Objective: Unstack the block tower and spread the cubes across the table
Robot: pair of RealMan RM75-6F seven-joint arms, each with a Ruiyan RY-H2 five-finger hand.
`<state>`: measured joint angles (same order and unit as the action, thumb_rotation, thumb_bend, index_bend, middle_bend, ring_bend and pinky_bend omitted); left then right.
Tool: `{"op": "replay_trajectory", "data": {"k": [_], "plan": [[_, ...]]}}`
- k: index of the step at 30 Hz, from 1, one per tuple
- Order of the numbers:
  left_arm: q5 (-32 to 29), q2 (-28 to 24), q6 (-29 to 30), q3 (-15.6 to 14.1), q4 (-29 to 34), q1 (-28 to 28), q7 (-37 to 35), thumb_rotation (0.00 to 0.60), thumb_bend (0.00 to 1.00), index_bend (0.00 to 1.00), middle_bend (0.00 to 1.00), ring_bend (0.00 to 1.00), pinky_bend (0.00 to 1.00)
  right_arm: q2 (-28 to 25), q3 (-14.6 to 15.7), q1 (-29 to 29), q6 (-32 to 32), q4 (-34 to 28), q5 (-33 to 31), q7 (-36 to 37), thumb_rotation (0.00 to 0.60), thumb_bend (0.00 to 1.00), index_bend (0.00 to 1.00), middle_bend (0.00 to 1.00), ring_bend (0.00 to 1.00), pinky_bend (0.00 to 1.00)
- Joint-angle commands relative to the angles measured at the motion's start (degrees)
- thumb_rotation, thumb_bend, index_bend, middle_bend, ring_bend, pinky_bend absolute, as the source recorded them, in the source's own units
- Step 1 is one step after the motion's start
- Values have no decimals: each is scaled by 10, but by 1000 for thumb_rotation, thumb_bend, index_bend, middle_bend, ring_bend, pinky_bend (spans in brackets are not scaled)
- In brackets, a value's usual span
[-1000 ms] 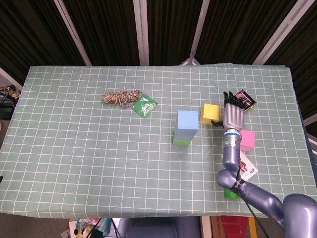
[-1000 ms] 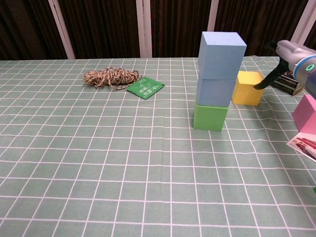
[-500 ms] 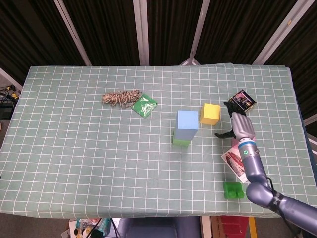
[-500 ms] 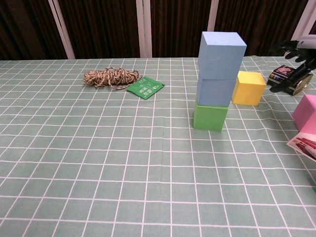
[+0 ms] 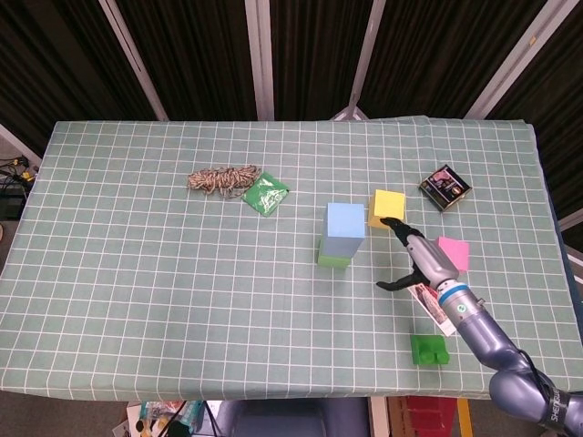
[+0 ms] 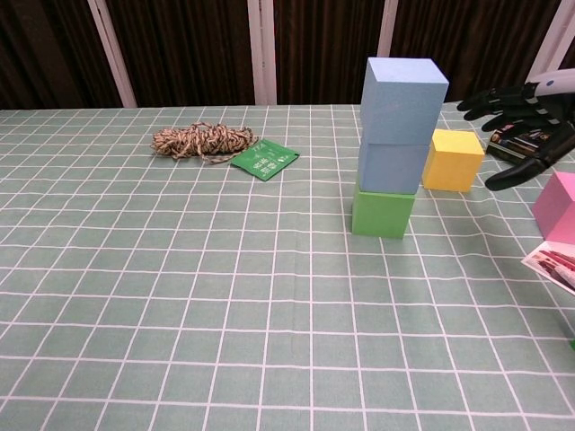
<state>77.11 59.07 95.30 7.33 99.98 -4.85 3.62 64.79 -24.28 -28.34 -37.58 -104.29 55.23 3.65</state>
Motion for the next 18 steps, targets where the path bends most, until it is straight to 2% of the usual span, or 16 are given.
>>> {"op": "replay_trajectory", "data": {"k": [1,5,9,15,18], "plan": [[-1,0,0,1,0,0,0,600,194,167,0,0,80,23,0,-8,-37,2,0,4,600,155,0,0,0,0],[2,-4,-7,-3,2,1,-6,600,194,167,0,0,80,72,-3,-17,-129,4,-26,-19,600,154,0,0,0,0],[0,-5,-8,-3,3,1,-5,600,194,167,0,0,80,108,-5,-28,-194,-2,-43,-50,600,154,0,0,0,0],[-5,-5,-6,-1,4,0,-4,600,194,167,0,0,80,127,-11,-53,-231,-20,-69,-88,600,154,0,4,0,0],[-5,-4,-6,0,5,0,-4,600,194,167,0,0,80,134,-13,-63,-244,-29,-77,-103,600,154,0,67,0,0]]}}
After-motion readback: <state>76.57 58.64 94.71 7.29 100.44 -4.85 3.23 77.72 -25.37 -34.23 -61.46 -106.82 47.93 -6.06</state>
